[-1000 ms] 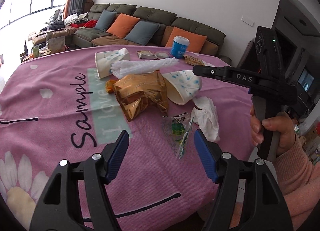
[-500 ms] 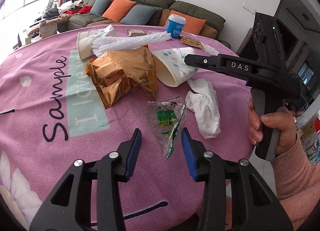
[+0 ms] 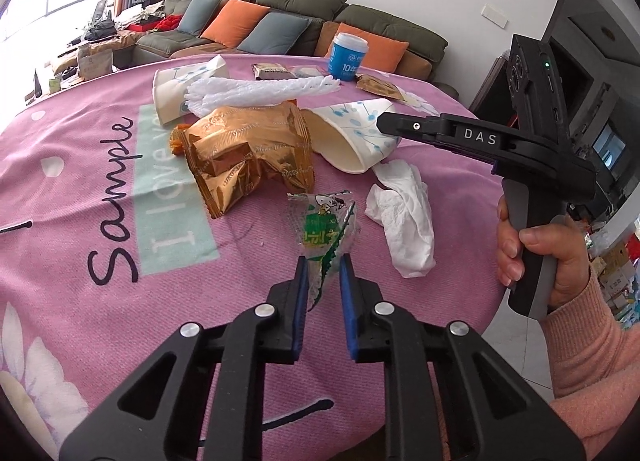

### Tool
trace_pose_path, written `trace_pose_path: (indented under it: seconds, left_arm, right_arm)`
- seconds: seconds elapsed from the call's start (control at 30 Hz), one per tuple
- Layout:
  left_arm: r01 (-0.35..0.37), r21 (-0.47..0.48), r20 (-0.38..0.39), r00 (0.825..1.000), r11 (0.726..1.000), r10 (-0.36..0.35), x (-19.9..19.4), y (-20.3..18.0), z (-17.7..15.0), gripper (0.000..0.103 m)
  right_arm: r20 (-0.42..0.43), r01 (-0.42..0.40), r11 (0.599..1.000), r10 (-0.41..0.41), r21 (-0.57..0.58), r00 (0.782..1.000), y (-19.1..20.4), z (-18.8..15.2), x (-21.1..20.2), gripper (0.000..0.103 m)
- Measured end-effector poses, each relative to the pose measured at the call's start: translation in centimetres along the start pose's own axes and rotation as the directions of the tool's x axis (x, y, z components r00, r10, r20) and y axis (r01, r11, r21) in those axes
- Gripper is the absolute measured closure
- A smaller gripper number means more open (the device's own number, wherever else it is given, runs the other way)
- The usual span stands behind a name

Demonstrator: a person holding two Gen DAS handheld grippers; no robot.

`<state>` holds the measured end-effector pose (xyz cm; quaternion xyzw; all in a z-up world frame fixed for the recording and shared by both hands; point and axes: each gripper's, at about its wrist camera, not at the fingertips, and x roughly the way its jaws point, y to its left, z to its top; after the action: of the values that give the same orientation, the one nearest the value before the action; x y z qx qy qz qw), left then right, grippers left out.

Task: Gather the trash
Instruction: 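Grasp a clear green-label wrapper with the left tool while the right tool grasps a white paper cup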

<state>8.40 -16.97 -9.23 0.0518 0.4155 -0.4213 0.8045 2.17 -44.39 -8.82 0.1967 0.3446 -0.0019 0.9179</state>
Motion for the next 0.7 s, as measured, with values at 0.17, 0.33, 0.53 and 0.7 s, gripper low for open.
trace_pose_path:
  seconds: [0.17,0.33,0.53,0.7]
  left_arm:
    - [-0.008,-0.009,0.02,1.0,1.0,0.008,-0.9,0.4,0.0,0.088]
    - [-0.017,-0.024,0.044,0.999,1.0,0.018,-2.2,0.9,-0.3,0.088]
    - [-0.035,-0.057,0.072,0.997,0.998,0.039,-3.9,2.0,-0.6,0.088]
    - [-0.052,-0.075,0.099,0.993,0.996,0.059,-5.6,2.8,-1.1,0.088]
  right_arm:
    - [0.017,0.012,1.0,-0.012,0.003,1.0,-0.1,0.1,-0.7,0.077]
    - [0.035,0.012,1.0,-0.013,0.009,0.999,-0.2,0.5,-1.4,0.077]
    - [0.058,0.013,1.0,-0.014,0.017,0.998,-0.2,0.8,-2.6,0.077]
    - [0.093,0.014,1.0,-0.015,0.013,0.996,0.4,1.2,-4.2,0.077]
